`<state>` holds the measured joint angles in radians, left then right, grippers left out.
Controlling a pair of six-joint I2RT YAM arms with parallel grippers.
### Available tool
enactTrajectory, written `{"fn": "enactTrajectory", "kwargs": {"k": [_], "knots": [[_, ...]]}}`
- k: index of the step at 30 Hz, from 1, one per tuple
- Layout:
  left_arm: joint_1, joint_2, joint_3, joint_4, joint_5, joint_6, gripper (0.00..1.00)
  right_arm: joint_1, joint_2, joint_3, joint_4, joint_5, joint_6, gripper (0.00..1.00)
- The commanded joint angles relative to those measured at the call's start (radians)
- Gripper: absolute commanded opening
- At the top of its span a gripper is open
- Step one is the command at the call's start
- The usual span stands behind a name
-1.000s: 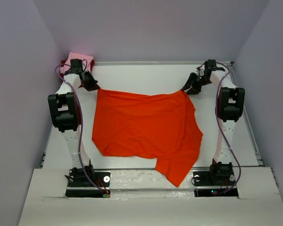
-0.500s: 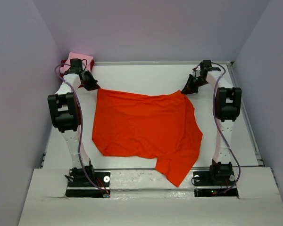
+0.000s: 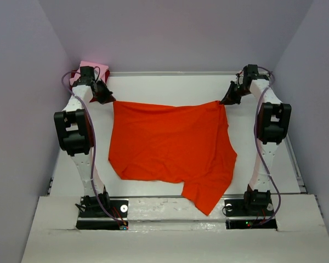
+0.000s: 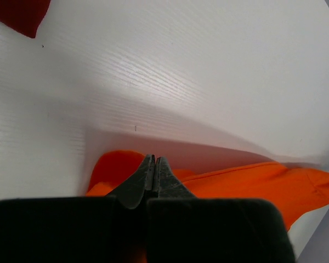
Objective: Fold and stack the t-shirts
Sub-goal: Grap the side of the flattened tshirt furthest away from the robot with both arms
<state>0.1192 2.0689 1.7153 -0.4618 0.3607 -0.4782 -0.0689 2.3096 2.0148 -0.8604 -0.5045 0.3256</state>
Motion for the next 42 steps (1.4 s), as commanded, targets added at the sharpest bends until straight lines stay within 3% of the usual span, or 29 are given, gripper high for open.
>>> {"fn": "enactTrajectory", "kwargs": {"k": [1, 21, 31, 42], "knots": [[0.005, -0.036, 0.030, 0.006, 0.003, 0.020, 0.00, -0.005, -0.061, 0.021, 0.044, -0.002, 0.001, 0.00], [0.037, -0.119, -0.037, 0.031, 0.038, 0.038, 0.00, -0.005, -0.214, -0.068, 0.041, -0.046, 0.006, 0.00], [0.036, -0.170, -0.089, 0.022, 0.075, 0.044, 0.00, -0.005, -0.363, -0.238, 0.014, -0.068, 0.007, 0.00], [0.036, -0.248, -0.197, -0.041, 0.063, 0.041, 0.00, -0.005, -0.394, -0.344, -0.042, 0.000, -0.002, 0.00]]}}
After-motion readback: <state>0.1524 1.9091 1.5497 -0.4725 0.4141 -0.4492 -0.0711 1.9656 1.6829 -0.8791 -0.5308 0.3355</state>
